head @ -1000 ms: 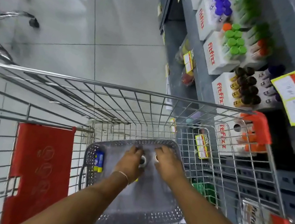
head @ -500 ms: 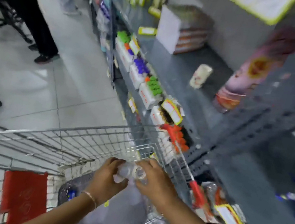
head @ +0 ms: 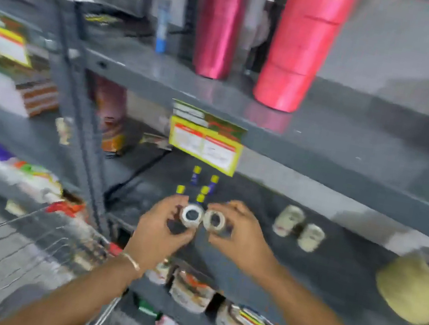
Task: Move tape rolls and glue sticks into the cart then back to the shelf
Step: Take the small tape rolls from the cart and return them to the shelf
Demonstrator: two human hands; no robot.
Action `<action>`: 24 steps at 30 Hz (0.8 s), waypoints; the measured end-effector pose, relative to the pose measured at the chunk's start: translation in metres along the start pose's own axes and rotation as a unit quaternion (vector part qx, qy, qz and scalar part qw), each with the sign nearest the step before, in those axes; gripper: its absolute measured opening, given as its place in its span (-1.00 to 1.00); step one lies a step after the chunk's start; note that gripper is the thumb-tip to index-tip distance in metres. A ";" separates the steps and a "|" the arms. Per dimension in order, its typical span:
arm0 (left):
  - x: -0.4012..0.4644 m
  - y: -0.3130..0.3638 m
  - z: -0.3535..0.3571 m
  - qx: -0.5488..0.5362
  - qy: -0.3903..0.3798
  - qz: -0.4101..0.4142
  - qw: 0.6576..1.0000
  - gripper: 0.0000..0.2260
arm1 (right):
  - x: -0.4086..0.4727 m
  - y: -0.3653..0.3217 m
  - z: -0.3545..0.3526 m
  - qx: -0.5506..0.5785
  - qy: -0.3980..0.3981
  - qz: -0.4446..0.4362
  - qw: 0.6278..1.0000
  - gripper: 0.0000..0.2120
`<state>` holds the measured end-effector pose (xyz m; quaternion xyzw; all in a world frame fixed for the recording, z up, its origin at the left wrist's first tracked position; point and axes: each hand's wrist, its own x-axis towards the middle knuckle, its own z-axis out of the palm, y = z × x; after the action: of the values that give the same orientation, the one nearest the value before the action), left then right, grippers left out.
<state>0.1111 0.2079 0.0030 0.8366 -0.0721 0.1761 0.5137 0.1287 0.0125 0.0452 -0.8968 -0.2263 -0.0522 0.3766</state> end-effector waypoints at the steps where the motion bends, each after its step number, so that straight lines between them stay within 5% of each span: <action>1: 0.009 0.012 0.019 -0.001 -0.013 0.021 1.000 -0.54 | -0.006 0.012 -0.017 -0.019 0.020 0.016 0.999 -0.49; 7: 0.048 0.064 0.131 -0.009 -0.059 0.086 0.995 -0.54 | -0.035 0.087 -0.098 -0.123 0.142 0.160 0.969 -0.49; 13: 0.078 0.082 0.206 -0.030 -0.132 0.045 0.990 -0.48 | -0.057 0.156 -0.139 -0.042 0.211 0.204 0.955 -0.45; 24: 0.106 0.054 0.243 -0.011 -0.147 0.004 0.989 -0.42 | -0.050 0.216 -0.131 0.011 0.177 0.223 0.959 -0.47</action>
<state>0.2469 -0.0259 -0.0128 0.8473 -0.1521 0.0525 0.5062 0.1903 -0.2304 -0.0155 -0.8967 0.0493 -0.1221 0.4225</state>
